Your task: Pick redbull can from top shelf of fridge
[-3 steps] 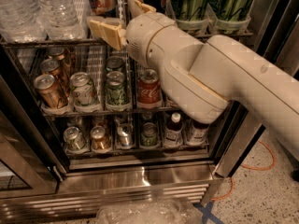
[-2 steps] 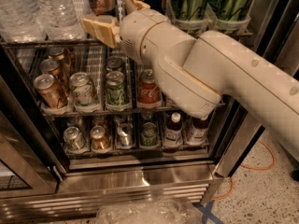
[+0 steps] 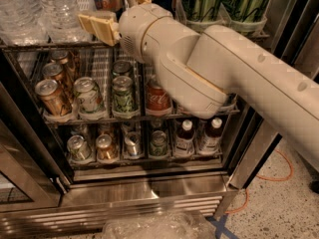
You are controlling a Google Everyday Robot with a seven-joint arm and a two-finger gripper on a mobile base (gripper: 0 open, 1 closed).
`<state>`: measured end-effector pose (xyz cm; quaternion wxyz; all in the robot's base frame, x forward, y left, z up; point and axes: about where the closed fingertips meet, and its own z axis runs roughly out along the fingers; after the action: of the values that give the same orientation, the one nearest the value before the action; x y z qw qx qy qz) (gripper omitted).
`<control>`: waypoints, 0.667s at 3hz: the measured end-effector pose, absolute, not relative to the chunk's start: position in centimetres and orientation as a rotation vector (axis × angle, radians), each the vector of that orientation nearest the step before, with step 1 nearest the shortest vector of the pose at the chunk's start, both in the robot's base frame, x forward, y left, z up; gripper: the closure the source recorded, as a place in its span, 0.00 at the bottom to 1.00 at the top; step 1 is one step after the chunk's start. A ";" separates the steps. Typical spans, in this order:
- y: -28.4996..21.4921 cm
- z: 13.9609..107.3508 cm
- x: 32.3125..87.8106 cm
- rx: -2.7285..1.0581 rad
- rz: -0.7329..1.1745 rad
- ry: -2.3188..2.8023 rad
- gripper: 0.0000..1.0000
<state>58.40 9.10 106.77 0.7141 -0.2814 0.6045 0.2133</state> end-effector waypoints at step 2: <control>9.4 105.8 59.4 -0.590 0.513 1.376 0.22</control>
Offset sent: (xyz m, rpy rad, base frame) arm 0.0221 0.0002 -0.0295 0.0623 0.1039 -0.0093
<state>59.40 9.40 105.81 0.7028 -0.2653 0.6184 0.2305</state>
